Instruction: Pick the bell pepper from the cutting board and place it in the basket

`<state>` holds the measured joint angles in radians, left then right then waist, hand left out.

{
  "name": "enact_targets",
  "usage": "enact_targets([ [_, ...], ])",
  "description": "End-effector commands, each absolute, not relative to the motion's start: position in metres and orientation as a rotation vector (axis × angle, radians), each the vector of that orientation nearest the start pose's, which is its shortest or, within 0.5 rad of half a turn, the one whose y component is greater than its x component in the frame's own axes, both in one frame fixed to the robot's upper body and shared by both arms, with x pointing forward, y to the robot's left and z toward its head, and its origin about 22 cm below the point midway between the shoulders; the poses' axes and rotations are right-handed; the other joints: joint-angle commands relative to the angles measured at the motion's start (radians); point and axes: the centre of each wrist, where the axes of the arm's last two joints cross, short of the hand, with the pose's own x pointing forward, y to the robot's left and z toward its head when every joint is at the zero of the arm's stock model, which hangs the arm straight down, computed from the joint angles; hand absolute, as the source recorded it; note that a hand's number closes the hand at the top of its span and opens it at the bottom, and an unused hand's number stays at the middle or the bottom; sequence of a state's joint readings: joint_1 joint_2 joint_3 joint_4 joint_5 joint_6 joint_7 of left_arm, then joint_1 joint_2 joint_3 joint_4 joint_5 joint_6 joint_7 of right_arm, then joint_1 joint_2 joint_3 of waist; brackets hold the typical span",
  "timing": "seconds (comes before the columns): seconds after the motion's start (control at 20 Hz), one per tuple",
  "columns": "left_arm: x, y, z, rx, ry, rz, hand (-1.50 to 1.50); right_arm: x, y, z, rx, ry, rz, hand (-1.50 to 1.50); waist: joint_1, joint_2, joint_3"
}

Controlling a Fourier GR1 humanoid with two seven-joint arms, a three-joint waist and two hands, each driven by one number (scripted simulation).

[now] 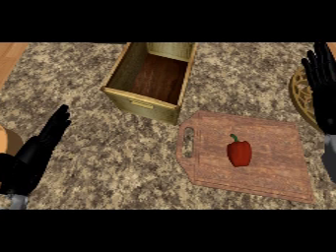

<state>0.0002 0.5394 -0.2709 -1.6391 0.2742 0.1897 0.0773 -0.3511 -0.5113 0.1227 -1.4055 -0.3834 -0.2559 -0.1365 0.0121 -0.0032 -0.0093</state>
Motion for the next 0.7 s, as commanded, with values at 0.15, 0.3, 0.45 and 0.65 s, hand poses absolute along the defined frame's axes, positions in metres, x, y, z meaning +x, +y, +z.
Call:
enact_targets([
  [0.15, 0.255, 0.281, 0.057, 0.109, -1.649, -0.350, 0.00, 0.319, -0.310, 0.075, -0.087, -1.770, 0.212, 1.50, -0.012, 0.005, 0.009],
  [0.3, 0.263, 0.266, 0.063, 0.059, -1.679, -0.361, 0.00, 0.311, -0.268, 0.083, 0.073, -1.915, 0.718, 1.50, -0.008, 0.005, 0.008],
  [0.45, 0.273, 0.270, 0.066, 0.050, -1.688, -0.397, 0.00, 0.278, -0.197, 0.010, 0.230, -1.948, 0.540, -1.50, -0.010, 0.008, 0.010],
  [0.65, 0.275, 0.273, 0.059, 0.045, -1.682, -0.378, 0.00, 0.265, -0.141, -0.002, -0.134, -1.938, 0.532, -1.50, -0.014, 0.002, 0.008],
])
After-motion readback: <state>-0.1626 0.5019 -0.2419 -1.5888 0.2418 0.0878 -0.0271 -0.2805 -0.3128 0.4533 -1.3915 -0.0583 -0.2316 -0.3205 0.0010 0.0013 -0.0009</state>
